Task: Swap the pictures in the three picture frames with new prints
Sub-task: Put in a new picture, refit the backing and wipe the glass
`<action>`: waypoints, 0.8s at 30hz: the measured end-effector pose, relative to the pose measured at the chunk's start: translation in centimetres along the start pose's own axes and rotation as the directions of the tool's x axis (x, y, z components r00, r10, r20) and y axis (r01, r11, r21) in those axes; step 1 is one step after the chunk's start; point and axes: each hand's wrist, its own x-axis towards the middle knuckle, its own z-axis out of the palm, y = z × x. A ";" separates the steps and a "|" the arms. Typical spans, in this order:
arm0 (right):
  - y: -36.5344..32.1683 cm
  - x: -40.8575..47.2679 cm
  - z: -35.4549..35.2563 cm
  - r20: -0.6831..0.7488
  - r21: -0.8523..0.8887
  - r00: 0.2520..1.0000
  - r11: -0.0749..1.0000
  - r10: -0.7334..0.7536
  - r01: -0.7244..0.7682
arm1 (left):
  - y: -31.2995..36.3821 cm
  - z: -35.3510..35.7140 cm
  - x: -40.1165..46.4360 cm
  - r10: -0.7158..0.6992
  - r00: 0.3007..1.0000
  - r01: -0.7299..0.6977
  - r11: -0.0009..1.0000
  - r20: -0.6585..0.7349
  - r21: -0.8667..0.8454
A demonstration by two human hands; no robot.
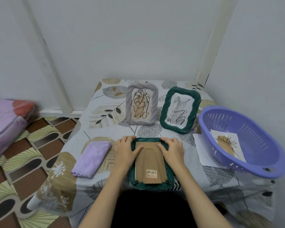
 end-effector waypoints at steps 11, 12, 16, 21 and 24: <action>0.7 0.3 0.2 0.016 0.017 0.997 0.997 -0.078 0.078 | -0.6 0.6 -0.2 0.004 1.000 -0.004 0.999 -0.002 0.041; 0.6 0.3 0.2 0.016 0.017 0.997 0.997 -0.080 0.079 | -0.6 0.6 -0.2 0.001 1.000 -0.001 0.999 0.004 0.042; 0.7 0.2 0.3 0.000 0.021 0.997 0.996 -0.083 0.083 | -0.5 0.5 0.0 -0.006 1.000 0.005 0.999 0.017 0.043; 0.8 -0.1 0.7 -0.060 0.064 0.995 0.995 -0.076 0.080 | -0.5 0.4 0.1 -0.001 0.999 0.000 1.000 0.042 0.029; 0.9 -0.2 0.8 -0.096 0.075 0.993 0.994 -0.073 0.081 | -0.4 0.2 0.1 0.009 0.999 -0.011 0.999 0.050 0.035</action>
